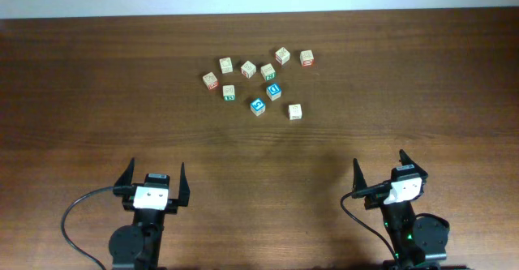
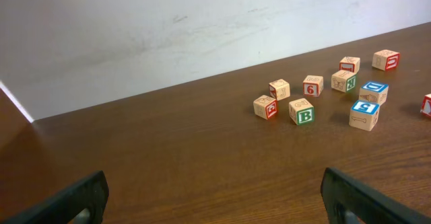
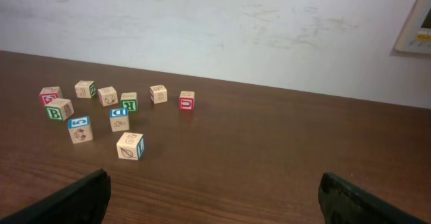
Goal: Rotate 4 blocks
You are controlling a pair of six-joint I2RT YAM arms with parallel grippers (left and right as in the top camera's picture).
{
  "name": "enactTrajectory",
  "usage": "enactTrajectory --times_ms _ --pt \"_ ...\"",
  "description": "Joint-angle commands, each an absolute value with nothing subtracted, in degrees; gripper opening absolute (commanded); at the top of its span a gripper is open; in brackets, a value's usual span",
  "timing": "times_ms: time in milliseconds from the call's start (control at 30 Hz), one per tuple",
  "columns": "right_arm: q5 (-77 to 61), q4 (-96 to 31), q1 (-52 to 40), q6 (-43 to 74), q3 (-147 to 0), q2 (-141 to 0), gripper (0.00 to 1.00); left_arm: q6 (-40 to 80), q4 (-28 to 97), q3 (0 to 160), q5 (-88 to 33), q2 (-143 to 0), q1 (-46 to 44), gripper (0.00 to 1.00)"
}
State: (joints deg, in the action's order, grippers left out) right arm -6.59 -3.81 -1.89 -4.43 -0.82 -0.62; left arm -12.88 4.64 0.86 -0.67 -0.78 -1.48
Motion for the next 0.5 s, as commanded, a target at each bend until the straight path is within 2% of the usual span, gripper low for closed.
enactTrajectory --times_ms 0,367,467 --pt "-6.9 -3.7 -1.5 -3.9 -0.3 -0.4 0.98 -13.8 4.6 0.5 -1.5 -0.4 -1.2 0.99" --pt "-7.1 -3.6 -1.5 -3.8 -0.3 -0.5 0.98 -13.8 4.6 0.5 -0.4 -0.4 -1.2 0.99" --pt "-7.2 -1.2 -1.5 -3.8 -0.7 -0.5 0.98 -13.8 -0.3 0.7 -0.9 -0.4 -1.2 0.99"
